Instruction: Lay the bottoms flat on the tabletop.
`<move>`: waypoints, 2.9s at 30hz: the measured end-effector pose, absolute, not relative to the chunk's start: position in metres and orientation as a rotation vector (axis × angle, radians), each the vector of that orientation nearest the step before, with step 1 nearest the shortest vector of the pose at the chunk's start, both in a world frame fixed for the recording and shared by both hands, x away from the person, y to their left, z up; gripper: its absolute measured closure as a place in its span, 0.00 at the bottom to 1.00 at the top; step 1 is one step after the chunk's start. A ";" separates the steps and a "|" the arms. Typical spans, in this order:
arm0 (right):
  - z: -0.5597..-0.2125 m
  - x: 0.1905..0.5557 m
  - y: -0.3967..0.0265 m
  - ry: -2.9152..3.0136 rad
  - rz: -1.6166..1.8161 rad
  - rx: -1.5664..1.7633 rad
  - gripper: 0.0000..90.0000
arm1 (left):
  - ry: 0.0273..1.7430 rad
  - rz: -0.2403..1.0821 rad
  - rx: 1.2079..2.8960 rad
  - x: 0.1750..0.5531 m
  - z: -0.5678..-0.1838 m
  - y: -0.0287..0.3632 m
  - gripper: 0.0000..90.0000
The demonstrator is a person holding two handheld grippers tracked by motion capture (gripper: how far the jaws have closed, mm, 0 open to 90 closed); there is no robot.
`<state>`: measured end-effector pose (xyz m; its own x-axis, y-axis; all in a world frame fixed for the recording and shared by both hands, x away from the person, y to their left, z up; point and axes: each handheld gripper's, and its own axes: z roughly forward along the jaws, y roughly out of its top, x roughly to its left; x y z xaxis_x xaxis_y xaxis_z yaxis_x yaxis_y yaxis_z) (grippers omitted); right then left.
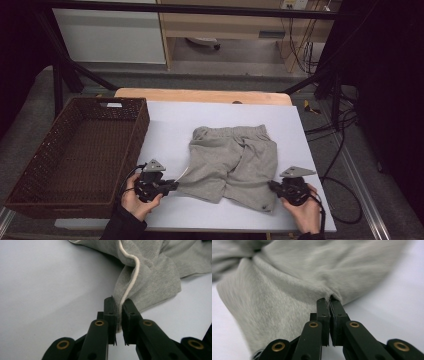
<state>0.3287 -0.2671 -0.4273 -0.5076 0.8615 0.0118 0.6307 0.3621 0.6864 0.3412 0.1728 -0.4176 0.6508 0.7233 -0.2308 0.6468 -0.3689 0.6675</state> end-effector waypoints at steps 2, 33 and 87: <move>-0.423 0.330 -0.285 2.229 0.850 1.332 0.98 | 1.068 0.117 2.113 0.341 -0.418 0.173 0.93; -0.446 0.362 -0.286 2.175 0.910 1.374 0.61 | 1.061 0.080 2.151 0.390 -0.433 0.128 0.91; -0.447 0.470 -0.288 2.228 0.928 1.344 0.70 | 1.087 0.230 2.092 0.482 -0.447 0.135 0.67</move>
<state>0.4698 -0.2883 -0.4471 -0.4723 0.8813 0.0171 0.6326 0.3254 0.7028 0.4822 0.1354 -0.4466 0.6224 0.7633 -0.1734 0.6278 -0.3545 0.6929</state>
